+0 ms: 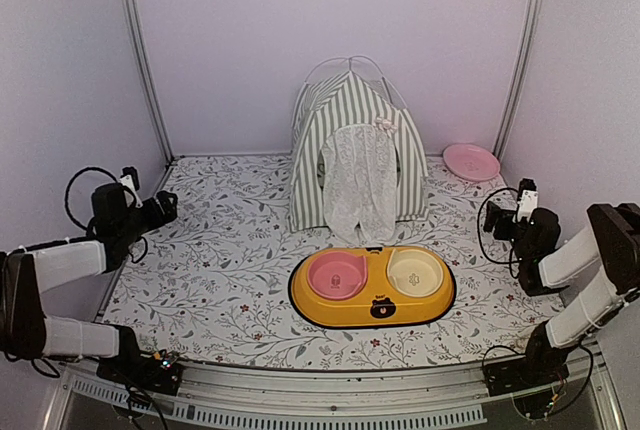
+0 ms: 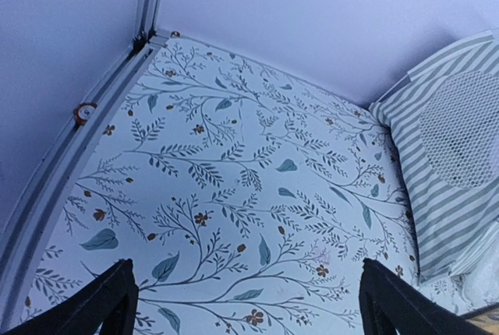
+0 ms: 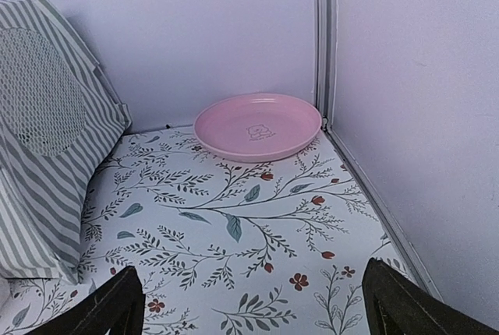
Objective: Set up the pet tent
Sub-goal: Reset both arms
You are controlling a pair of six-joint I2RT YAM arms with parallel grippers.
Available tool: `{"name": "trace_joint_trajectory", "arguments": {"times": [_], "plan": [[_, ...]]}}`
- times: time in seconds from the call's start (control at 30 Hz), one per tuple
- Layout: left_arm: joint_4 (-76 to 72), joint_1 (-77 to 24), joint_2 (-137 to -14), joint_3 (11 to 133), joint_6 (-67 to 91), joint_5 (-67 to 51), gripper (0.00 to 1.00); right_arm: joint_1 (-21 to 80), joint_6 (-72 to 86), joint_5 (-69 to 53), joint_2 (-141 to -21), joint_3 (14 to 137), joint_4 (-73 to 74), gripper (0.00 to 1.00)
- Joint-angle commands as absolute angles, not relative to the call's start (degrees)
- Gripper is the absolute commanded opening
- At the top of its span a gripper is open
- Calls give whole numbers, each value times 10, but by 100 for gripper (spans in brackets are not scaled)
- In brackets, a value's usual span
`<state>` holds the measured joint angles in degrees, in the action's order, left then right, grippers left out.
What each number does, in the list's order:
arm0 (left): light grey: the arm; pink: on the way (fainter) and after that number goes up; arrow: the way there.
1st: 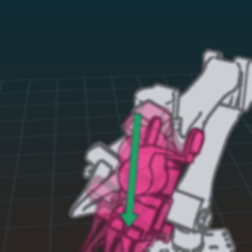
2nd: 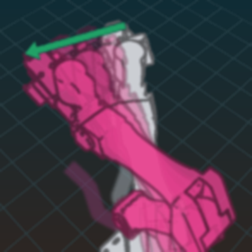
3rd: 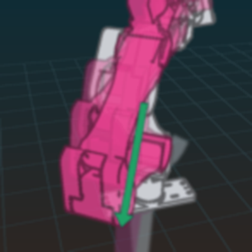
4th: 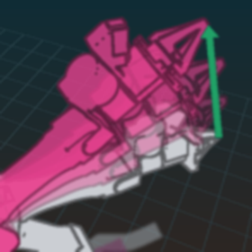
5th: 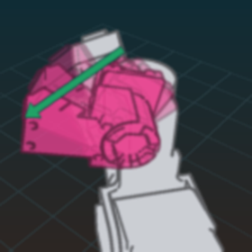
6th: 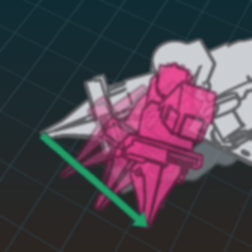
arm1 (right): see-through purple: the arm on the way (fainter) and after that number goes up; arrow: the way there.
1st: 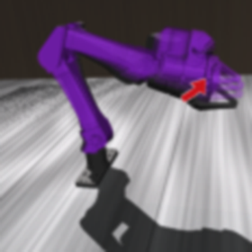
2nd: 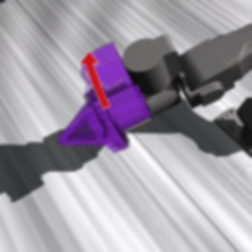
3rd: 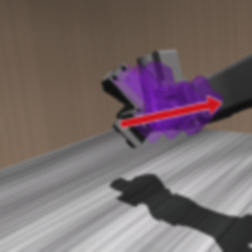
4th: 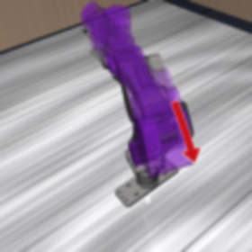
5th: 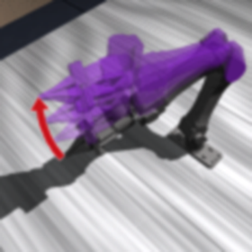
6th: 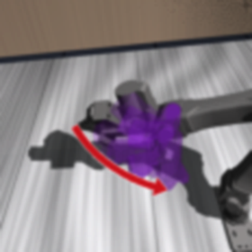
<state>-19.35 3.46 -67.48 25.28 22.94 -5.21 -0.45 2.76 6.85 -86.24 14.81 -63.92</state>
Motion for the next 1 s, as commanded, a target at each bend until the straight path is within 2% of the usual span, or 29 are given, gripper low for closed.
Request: {"name": "trace_joint_trajectory", "arguments": {"times": [0.0, 0.23, 0.37, 0.67, 0.97], "plan": [[-261, 36, -624, 223, 165, 40, 99, -7, 9, 36, -876, 132, -747, 99], [-395, 32, -561, 111, 134, 93, 99, -7, 6, 33, -876, 136, -739, 99], [-513, 28, -573, 36, 128, 135, 99, -7, 6, 33, -877, 136, -739, 99], [-666, -3, -664, 38, 41, 138, 99, -7, 6, 32, -877, 137, -737, 99], [-705, -11, -756, 90, -25, 90, 99, -7, 6, 31, -877, 138, -737, 99]]}}
